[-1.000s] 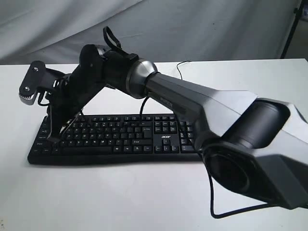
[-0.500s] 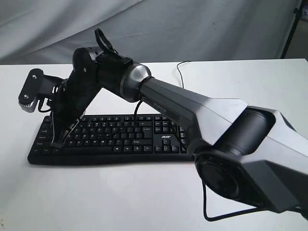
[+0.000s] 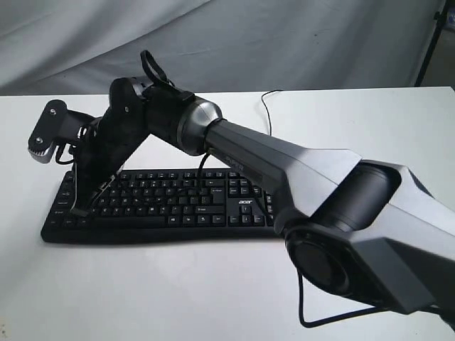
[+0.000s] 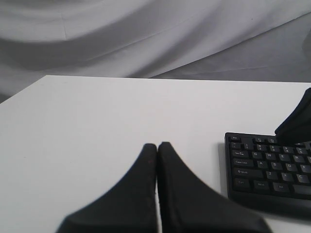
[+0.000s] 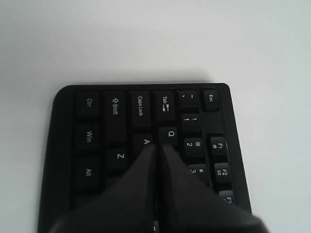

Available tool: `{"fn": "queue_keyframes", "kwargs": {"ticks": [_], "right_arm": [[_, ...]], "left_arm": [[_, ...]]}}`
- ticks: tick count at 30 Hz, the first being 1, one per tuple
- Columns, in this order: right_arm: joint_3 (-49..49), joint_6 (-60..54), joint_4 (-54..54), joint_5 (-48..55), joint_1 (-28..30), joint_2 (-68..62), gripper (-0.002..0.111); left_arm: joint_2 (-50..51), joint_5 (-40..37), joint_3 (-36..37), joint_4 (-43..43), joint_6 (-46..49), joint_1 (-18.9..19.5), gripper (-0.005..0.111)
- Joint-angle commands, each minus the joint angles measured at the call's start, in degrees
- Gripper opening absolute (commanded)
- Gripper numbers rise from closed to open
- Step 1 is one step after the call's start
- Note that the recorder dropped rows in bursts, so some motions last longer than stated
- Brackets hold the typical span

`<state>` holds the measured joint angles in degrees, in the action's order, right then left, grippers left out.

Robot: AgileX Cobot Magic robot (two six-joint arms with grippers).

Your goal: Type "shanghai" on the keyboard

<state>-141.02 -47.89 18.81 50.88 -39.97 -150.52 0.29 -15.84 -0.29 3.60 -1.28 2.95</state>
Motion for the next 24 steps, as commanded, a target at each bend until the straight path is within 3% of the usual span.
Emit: {"fn": "queue_keyframes", "kwargs": {"ticks": [1,24], "right_arm": [[-0.38,0.22,0.34,-0.61,-0.02,0.17,0.000],[-0.38,-1.28,0.79,-3.34,-0.02,-1.87,0.000]], "left_arm": [[-0.29,0.60,0.29,-0.04,-0.11,0.14,0.001],[-0.29,0.60,0.29,-0.04,-0.11,0.14,0.001]]}}
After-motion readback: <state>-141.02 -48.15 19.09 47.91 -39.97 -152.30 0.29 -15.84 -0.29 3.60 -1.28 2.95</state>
